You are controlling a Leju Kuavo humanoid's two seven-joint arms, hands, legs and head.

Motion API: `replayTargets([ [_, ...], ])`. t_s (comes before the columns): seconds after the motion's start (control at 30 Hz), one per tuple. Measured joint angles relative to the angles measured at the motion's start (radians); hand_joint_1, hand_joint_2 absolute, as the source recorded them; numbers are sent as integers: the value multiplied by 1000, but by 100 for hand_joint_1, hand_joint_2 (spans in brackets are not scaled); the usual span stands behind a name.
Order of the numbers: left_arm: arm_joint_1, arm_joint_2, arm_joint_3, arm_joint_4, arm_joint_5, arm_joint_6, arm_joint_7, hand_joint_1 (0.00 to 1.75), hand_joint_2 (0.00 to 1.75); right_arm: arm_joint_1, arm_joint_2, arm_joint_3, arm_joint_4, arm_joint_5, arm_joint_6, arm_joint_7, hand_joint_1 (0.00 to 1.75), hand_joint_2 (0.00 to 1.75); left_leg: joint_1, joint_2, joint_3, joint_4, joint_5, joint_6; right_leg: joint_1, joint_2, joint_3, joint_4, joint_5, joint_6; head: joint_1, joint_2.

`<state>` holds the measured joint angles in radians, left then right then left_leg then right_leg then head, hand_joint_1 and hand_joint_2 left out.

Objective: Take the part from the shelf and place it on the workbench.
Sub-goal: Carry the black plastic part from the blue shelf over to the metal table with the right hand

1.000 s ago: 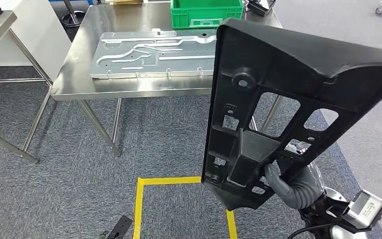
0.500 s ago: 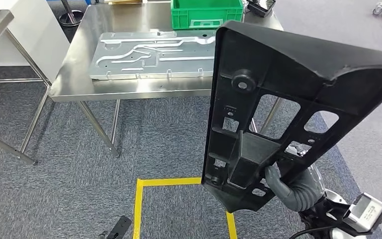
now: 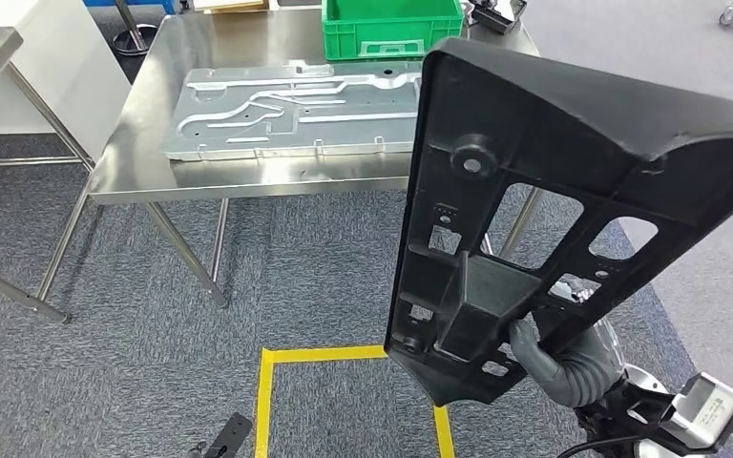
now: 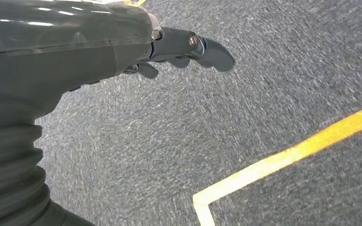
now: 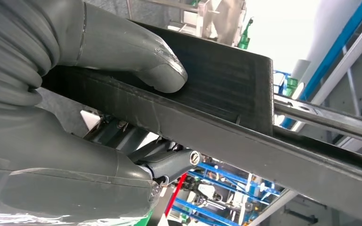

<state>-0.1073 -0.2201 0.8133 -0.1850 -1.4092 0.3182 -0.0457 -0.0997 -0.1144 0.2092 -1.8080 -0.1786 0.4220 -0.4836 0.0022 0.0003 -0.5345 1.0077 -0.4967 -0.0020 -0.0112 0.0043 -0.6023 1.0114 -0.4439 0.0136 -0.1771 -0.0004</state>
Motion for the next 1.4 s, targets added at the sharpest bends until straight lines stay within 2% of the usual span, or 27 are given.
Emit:
replayTargets([
  [0.07,-1,0,0,0,0,1,-1,0,175,-1,0,0,-1,0,1,0,175,175,2,0,-24,61,-35,-9,-4,-1,10,-6,-4,-13,0,0],
  [0.13,1,0,0,0,0,1,-1,0,175,-2,0,0,-1,0,1,0,175,175,4,0,-93,195,-92,-15,-3,-3,18,-7,-10,-22,0,0],
  [0.17,2,0,0,0,0,1,-1,0,175,-2,0,0,-1,0,1,0,175,175,5,0,-130,258,-109,-17,-2,-2,22,-6,-14,-24,0,0],
  [0.2,4,0,0,0,0,1,-1,0,175,-1,0,0,-1,0,1,0,175,175,6,0,-155,294,-109,-18,-1,-1,26,-6,-19,-25,0,0],
  [0.23,5,0,0,0,0,1,-1,0,175,-1,0,0,-1,0,1,0,175,175,6,0,-162,289,-87,-18,0,0,33,-6,-24,-25,0,0],
  [0.27,5,0,0,0,0,1,-1,0,175,-1,0,0,-1,0,2,0,175,175,6,0,-147,243,-47,-15,0,2,42,-6,-30,-24,0,0],
  [0.33,5,1,0,0,1,1,-1,0,175,-2,0,0,-1,0,2,0,175,175,3,0,-91,103,32,-4,2,3,59,-6,-42,-18,0,0],
  [0.37,5,1,0,0,2,1,-1,0,175,-3,0,0,-1,0,3,0,175,175,1,0,-68,51,50,2,3,4,63,-6,-47,-14,0,0],
  [0.4,4,1,0,0,3,1,-2,0,175,-3,0,0,-1,0,4,0,175,175,-2,0,-56,22,54,7,4,4,65,-5,-50,-9,0,0],
  [0.5,5,1,0,0,6,2,-4,0,175,-5,0,1,-1,0,5,0,175,175,0,-2,-43,2,47,20,4,4,67,5,-50,7,0,0],
  [0.57,5,1,0,0,6,2,-5,0,175,-8,0,0,-1,-1,6,0,175,175,5,-3,-26,-7,45,30,2,2,45,56,-73,15,0,0],
  [0.6,4,1,0,0,6,2,-5,0,175,-9,0,0,-1,-2,6,0,175,175,6,-3,-20,-11,42,34,0,1,15,108,-97,19,0,0],
  [0.67,4,1,0,0,6,2,-5,0,175,-9,0,0,0,-2,5,0,175,175,6,-3,-12,-11,34,37,-2,1,-69,235,-144,27,0,0],
  [0.7,5,1,0,0,6,2,-5,0,175,-8,0,0,1,-3,5,0,175,175,6,-3,-8,-11,29,37,-4,1,-103,276,-150,29,0,0],
  [0.73,6,1,0,0,5,2,-5,0,175,-8,0,0,2,-3,5,0,175,175,6,-3,-1,-11,23,35,-5,1,-120,281,-135,31,0,0],
  [0.77,6,0,0,0,5,2,-5,0,175,-8,0,0,3,-3,5,0,175,175,6,-4,8,-10,16,33,-5,0,-115,246,-97,30,0,0],
  [0.83,7,0,0,0,3,2,-5,0,175,-8,0,0,3,-3,5,0,175,175,7,-5,31,-11,-1,25,-5,-3,-69,114,-6,26,0,0],
  [0.87,6,0,0,0,3,1,-5,0,175,-8,0,0,4,-3,5,-1,175,175,6,-5,39,-10,-9,20,-2,-4,-49,58,16,21,0,0],
  [0.9,5,0,0,0,3,1,-5,0,175,-8,0,0,4,-3,5,-1,175,175,5,-5,42,-11,-16,13,1,-5,-38,25,26,15,0,0],
  [1.03,3,0,0,0,0,2,-5,0,175,-7,-1,0,5,-3,5,-1,175,175,4,-3,45,14,-30,-8,3,-2,-22,8,15,-15,-1,0],
  [1.1,1,0,0,0,-1,2,-5,0,175,-8,-1,-1,5,-3,6,-1,175,175,7,-3,-3,107,-54,-16,1,-3,-4,3,6,-26,-1,0],
  [1.17,1,0,0,0,-1,2,-5,0,175,-9,-1,0,5,-3,6,-1,175,175,8,-3,-89,243,-107,-21,3,-3,8,3,-6,-33,-1,0],
  [1.2,3,0,0,0,-1,2,-5,0,175,-8,-1,0,5,-3,6,-1,175,175,8,-3,-125,289,-127,-22,4,-1,16,3,-13,-34,-1,0],
  [1.23,4,0,0,0,-2,2,-5,0,175,-8,-1,0,5,-3,6,-1,175,175,8,-3,-147,302,-129,-20,5,0,25,3,-21,-34,-1,0],
  [1.27,5,0,0,0,-2,2,-5,0,175,-8,-1,0,5,-3,6,-1,175,175,8,-3,-151,278,-105,-17,7,2,37,3,-29,-34,-1,0],
  [1.33,6,1,0,0,-2,2,-5,0,175,-8,-1,0,5,-3,6,-1,175,175,2,-3,-123,149,-3,-1,11,3,63,2,-48,-34,-1,0],
  [1.4,5,3,0,0,-2,2,-5,0,175,-8,-1,0,6,-4,6,-1,175,175,-7,-3,-96,45,58,16,13,5,76,2,-63,-28,0,0],
])
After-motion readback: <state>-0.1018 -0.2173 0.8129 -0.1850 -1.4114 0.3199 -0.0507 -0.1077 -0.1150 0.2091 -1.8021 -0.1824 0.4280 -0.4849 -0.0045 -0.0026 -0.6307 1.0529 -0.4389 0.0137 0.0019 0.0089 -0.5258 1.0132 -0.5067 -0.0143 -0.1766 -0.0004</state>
